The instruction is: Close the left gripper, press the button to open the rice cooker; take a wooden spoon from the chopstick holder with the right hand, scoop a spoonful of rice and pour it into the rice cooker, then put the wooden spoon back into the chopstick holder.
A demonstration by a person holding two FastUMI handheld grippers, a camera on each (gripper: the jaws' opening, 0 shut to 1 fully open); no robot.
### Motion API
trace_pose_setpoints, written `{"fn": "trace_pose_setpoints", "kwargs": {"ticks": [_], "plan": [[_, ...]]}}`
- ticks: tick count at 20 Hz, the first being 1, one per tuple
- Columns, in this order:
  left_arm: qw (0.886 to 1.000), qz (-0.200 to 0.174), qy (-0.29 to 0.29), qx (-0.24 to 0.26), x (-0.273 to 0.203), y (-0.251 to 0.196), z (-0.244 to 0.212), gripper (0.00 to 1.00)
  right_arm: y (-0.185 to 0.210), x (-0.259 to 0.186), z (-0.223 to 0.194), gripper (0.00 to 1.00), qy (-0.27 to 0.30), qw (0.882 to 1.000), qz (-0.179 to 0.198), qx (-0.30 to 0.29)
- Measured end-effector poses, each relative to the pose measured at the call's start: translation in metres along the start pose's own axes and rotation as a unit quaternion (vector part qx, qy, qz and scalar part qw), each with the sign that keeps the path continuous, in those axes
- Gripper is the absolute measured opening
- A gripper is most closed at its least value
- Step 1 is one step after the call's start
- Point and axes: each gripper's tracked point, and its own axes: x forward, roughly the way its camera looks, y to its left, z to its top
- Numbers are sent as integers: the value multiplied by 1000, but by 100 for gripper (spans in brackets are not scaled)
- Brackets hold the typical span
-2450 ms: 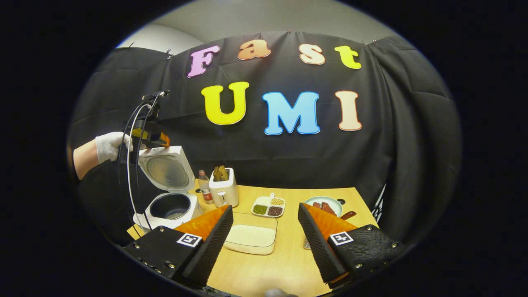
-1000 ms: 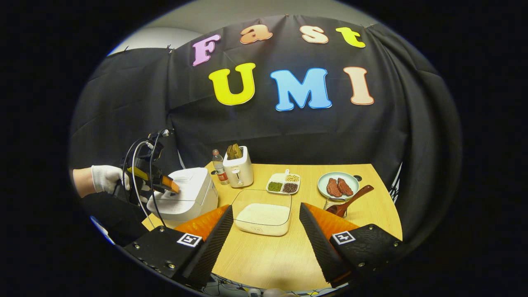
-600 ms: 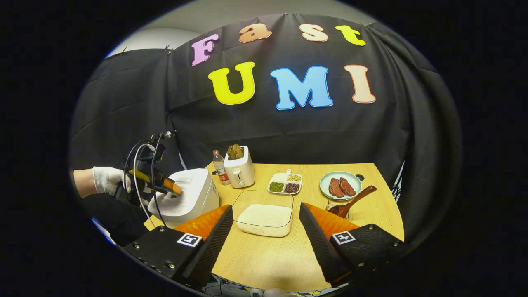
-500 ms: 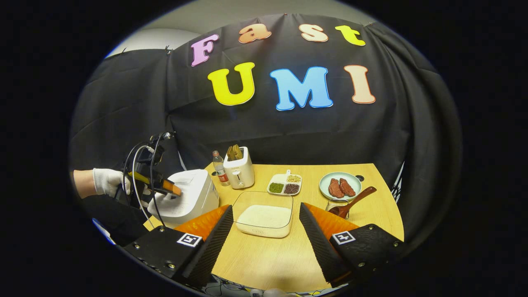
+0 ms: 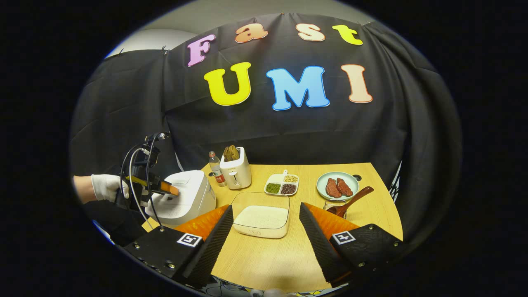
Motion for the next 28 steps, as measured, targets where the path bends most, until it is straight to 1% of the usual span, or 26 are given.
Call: {"fn": "trace_pose_setpoints", "kwargs": {"ticks": [2,3,4,6,7,8,9,10,11,12,13,14,16,17,18,19,20,23,24,28], "plan": [[1000,8,-22,2,0,2,4,96,-4,-2,3,99,-6,1000,-6,-4],[999,15,-43,8,-3,4,12,96,-3,-3,6,99,-10,1000,-8,-7],[997,24,-71,15,-8,5,25,99,-6,-3,9,99,-20,1000,-14,-9],[988,37,-146,22,-34,1,52,99,-13,-6,22,99,-45,998,-30,-12],[980,40,-193,26,-56,-4,63,99,-17,-10,30,99,-59,997,-41,-13],[969,31,-241,34,-81,-16,76,98,-21,-14,42,99,-81,995,-50,-13],[959,34,-280,40,-106,-22,83,98,-26,-19,55,99,-103,993,-62,-13],[949,33,-312,41,-133,-31,87,98,-31,-26,69,99,-124,989,-73,-15],[939,21,-342,35,-164,-44,92,98,-35,-33,84,99,-145,986,-85,-16],[933,6,-360,27,-188,-58,91,94,-39,-38,94,99,-161,983,-92,-19],[925,-7,-379,20,-211,-67,90,100,-42,-44,103,94,-174,979,-101,-19],[919,-17,-394,13,-233,-75,90,99,-46,-50,112,98,-184,977,-106,-17],[907,-31,-420,8,-268,-86,91,98,-51,-62,124,98,-203,972,-118,-14],[899,-37,-436,8,-285,-92,92,98,-54,-66,129,99,-211,970,-122,-12],[893,-42,-447,10,-300,-97,92,100,-61,-68,139,99,-213,969,-127,-12],[887,-46,-459,10,-312,-100,89,94,-63,-71,138,98,-214,968,-131,-11],[883,-52,-466,10,-324,-104,86,94,-65,-75,141,99,-218,967,-134,-10],[875,-62,-479,14,-341,-113,76,99,-69,-84,142,99,-223,964,-143,-8],[876,-61,-479,17,-345,-115,72,100,-70,-86,142,99,-224,964,-145,-6],[874,-61,-481,22,-350,-117,71,99,-69,-95,146,99,-232,961,-149,-8]]}}
